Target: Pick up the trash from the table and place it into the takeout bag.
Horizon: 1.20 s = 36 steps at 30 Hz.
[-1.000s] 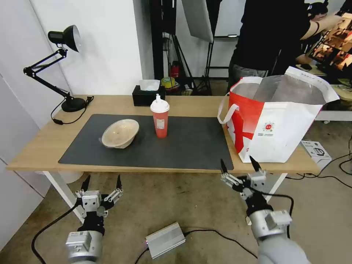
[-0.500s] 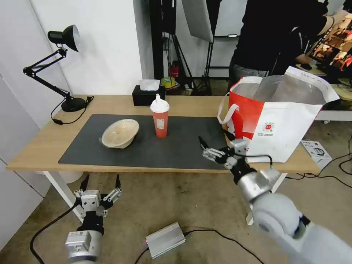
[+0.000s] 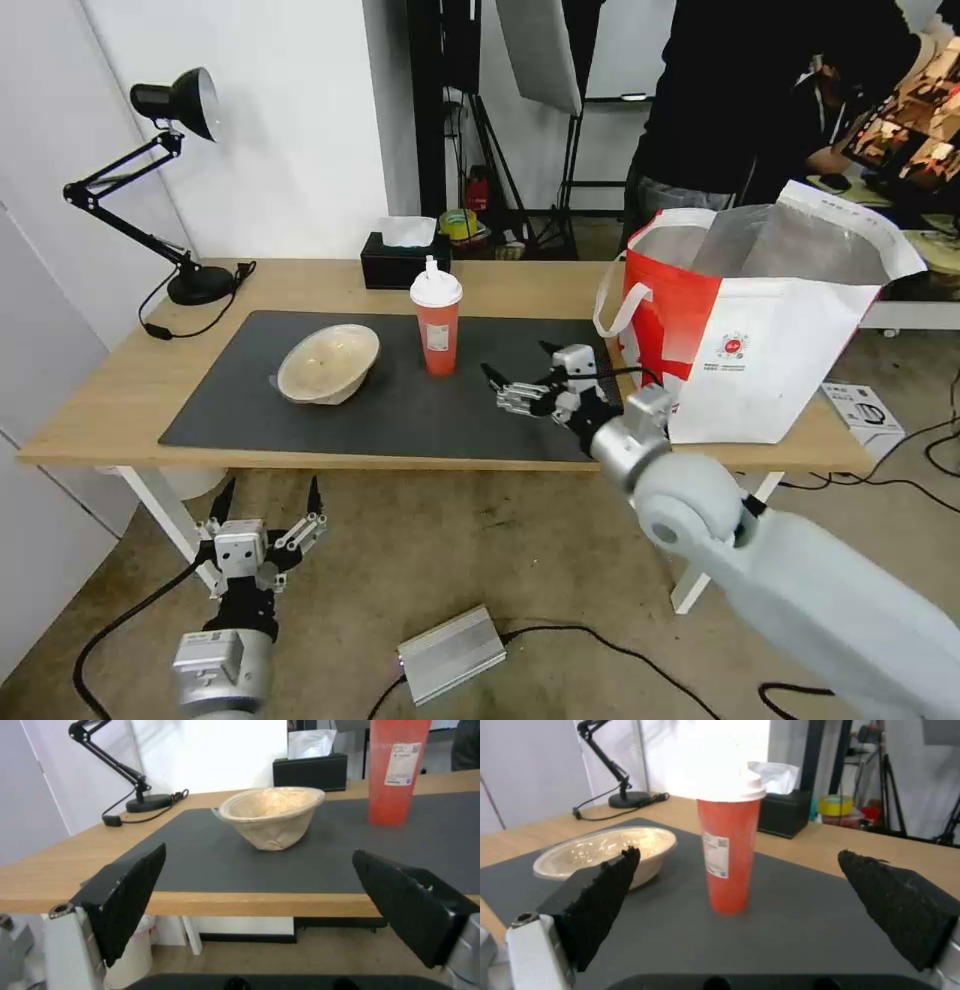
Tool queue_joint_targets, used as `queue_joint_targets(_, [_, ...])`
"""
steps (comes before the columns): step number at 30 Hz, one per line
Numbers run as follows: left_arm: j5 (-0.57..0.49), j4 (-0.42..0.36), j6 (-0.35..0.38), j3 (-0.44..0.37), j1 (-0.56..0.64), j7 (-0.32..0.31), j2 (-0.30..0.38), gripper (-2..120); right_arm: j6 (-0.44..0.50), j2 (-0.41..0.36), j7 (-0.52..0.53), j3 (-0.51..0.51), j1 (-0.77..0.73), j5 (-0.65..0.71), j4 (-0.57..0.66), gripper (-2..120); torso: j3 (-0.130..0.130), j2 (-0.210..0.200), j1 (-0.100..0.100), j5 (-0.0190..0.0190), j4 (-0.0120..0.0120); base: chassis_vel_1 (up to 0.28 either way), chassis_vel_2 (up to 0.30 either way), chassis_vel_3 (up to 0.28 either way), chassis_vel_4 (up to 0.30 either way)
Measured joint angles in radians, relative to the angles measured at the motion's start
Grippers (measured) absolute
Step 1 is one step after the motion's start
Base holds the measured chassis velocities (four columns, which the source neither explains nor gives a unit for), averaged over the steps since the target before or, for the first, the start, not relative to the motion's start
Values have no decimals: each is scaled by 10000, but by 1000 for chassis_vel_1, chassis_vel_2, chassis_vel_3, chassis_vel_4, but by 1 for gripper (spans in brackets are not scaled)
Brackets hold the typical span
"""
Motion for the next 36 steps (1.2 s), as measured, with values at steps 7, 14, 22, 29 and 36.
queue_joint_targets(7, [-19,-3,3,-65,0,-13,0,100,-81,479,2,-775,1088,324,-764,100,0,0,0,0,0,0,0,0,0])
queue_joint_targets(14, [-29,-28,4,-73,6,-17,0,100,-89,962,58,-1349,1746,480,-1402,100,0,0,0,1,0,0,0,0,0])
queue_joint_targets(22, [-48,-40,4,-106,12,-22,0,100,-157,1363,249,-1735,1969,634,-1783,100,0,0,-1,0,0,0,0,0,0])
queue_joint_targets(29, [-67,-49,2,-130,6,-29,0,100,-208,1711,306,-1952,2089,694,-2188,100,0,0,-1,1,0,0,0,0,0])
queue_joint_targets(36, [-95,-51,-6,-192,1,-35,0,100,-219,2004,349,-2029,2185,677,-2679,100,0,1,-1,1,0,0,0,0,0])
